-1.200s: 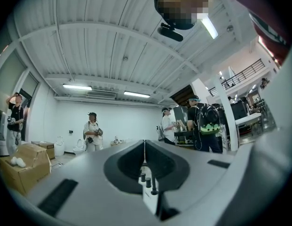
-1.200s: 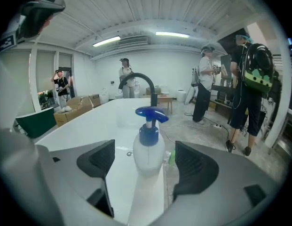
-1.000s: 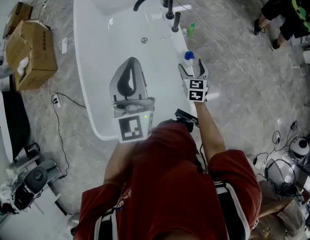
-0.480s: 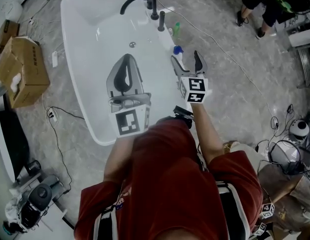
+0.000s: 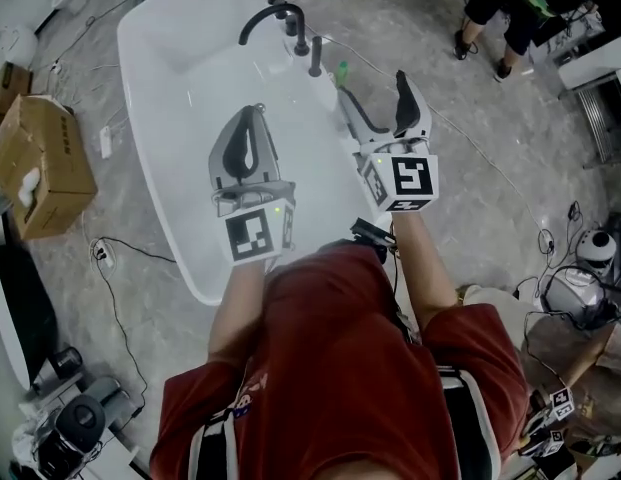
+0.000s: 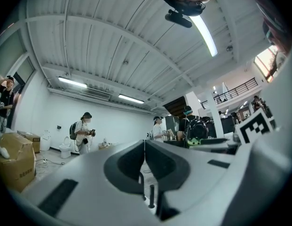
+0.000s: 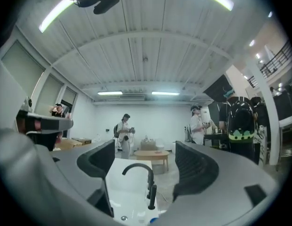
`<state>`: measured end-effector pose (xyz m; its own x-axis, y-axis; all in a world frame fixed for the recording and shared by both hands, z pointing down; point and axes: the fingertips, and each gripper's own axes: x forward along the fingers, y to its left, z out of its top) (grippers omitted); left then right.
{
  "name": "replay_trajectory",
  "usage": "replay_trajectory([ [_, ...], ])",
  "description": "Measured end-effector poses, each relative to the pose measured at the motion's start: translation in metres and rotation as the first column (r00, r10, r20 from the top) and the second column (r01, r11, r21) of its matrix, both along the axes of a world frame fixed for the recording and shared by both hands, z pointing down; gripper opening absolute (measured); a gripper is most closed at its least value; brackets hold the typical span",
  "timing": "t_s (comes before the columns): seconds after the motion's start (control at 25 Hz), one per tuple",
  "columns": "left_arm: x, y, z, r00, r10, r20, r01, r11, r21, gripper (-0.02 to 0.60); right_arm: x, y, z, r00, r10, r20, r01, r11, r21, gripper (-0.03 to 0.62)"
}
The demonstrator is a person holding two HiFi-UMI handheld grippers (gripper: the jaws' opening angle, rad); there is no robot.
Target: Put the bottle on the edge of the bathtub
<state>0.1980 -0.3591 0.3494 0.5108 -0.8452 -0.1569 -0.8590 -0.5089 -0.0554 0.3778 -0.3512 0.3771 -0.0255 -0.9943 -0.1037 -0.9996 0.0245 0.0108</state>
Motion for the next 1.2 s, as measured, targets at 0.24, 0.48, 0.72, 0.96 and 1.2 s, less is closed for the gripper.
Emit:
replay_trajectory([
  [0.24, -0.03, 0.0, -0.014, 0.999, -0.048, 0.003, 0.048, 0.999, 0.023, 0.017, -0.03, 0.002, -0.048, 0.999, -0.015, -0.042, 0.017, 0.999, 0.05, 0.39],
  [0.48, -0.074, -0.01, -0.024, 0.994, -0.111, 0.014, 0.11, 0.993, 0.032, 0.017, -0.079, -0.016, -0.056, 0.995, -0.078, -0.067, 0.08, 0.996, 0.031, 0.39],
  [0.72, -0.114, -0.02, -0.021, 0.979, -0.2, 0.024, 0.2, 0.98, 0.016, 0.017, -0.139, -0.038, -0.048, 0.976, -0.201, -0.08, 0.201, 0.98, -0.003, 0.39],
  [0.96, -0.154, -0.022, -0.025, 0.953, -0.303, 0.031, 0.302, 0.953, 0.012, 0.017, -0.19, -0.055, -0.046, 0.955, -0.287, -0.075, 0.286, 0.958, -0.025, 0.39],
  [1.2, -0.179, -0.028, -0.02, 0.948, -0.315, 0.049, 0.315, 0.949, 0.021, 0.017, -0.224, -0.059, -0.045, 0.942, -0.321, -0.1, 0.319, 0.947, -0.037, 0.388],
])
